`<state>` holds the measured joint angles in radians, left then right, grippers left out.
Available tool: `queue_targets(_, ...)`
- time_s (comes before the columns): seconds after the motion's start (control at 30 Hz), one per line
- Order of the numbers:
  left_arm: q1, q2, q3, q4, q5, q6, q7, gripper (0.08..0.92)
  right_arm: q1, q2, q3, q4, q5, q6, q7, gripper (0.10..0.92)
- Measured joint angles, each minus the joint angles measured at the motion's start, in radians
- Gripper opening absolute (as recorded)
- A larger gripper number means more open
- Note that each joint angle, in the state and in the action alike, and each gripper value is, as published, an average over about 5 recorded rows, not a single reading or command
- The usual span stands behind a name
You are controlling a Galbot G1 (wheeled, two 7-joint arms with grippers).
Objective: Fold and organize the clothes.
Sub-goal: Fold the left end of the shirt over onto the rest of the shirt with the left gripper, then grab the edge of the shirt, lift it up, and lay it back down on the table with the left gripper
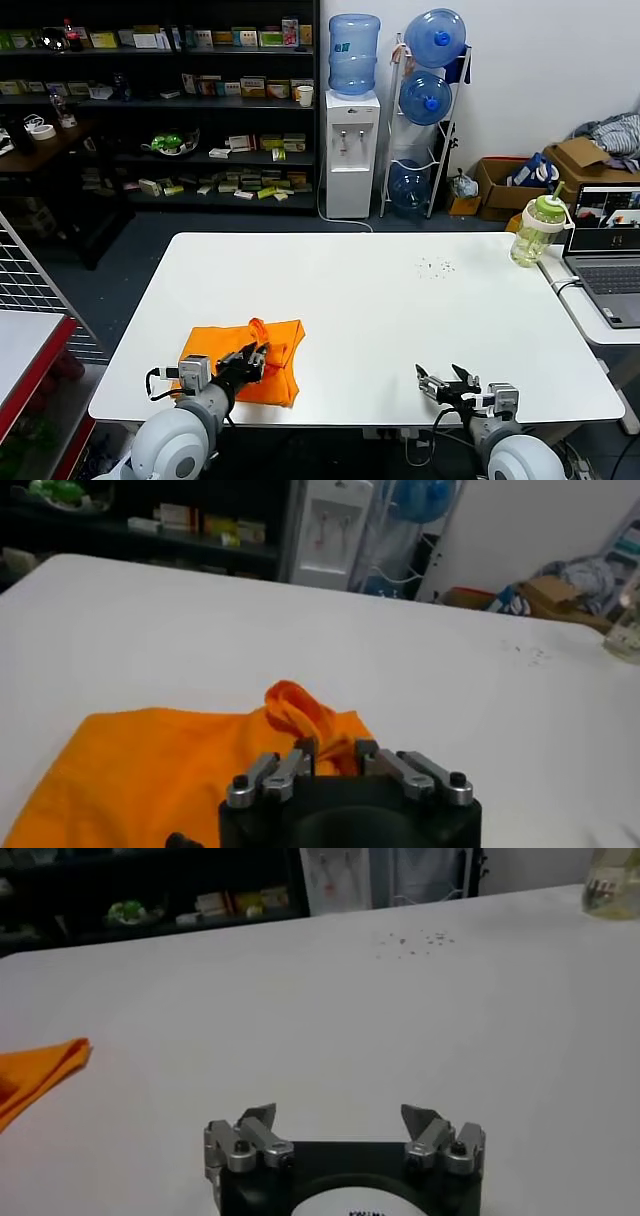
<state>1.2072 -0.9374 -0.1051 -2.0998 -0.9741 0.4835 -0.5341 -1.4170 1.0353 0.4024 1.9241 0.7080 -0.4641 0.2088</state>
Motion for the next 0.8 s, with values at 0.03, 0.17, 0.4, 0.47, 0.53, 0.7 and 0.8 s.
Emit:
queue_targets(0.03, 0.000, -0.006, 0.002, -0.007, -0.007, 0.001, -0.003, 0.415, 0.002, 0.001, -0.002, -0.001, 0.000, -0.001, 0.001, 0.823)
queue_targets(0.17, 0.006, -0.018, 0.000, -0.032, -0.033, 0.002, -0.013, 0.537, 0.006, 0.000, -0.004, -0.005, 0.001, -0.001, 0.001, 0.823)
queue_targets(0.4, 0.033, 0.016, -0.052, -0.051, -0.069, 0.003, 0.002, 0.736, 0.000, -0.007, 0.004, -0.003, 0.005, 0.001, -0.002, 0.823)
queue_targets(0.47, 0.042, 0.045, -0.083, -0.034, -0.080, 0.002, 0.027, 0.784, -0.002, -0.009, 0.006, 0.000, 0.007, 0.001, -0.003, 0.823)
queue_targets(0.53, 0.049, 0.080, -0.120, -0.005, -0.092, 0.000, 0.070, 0.808, -0.004, -0.011, 0.009, 0.005, 0.009, 0.001, -0.005, 0.823)
queue_targets(0.7, 0.046, 0.176, -0.195, 0.115, -0.107, -0.007, 0.234, 0.822, -0.013, -0.017, 0.019, 0.015, 0.013, 0.001, -0.008, 0.823)
queue_targets(0.8, 0.035, 0.220, -0.221, 0.201, -0.106, -0.007, 0.333, 0.823, -0.019, -0.018, 0.025, 0.020, 0.014, 0.002, -0.009, 0.823)
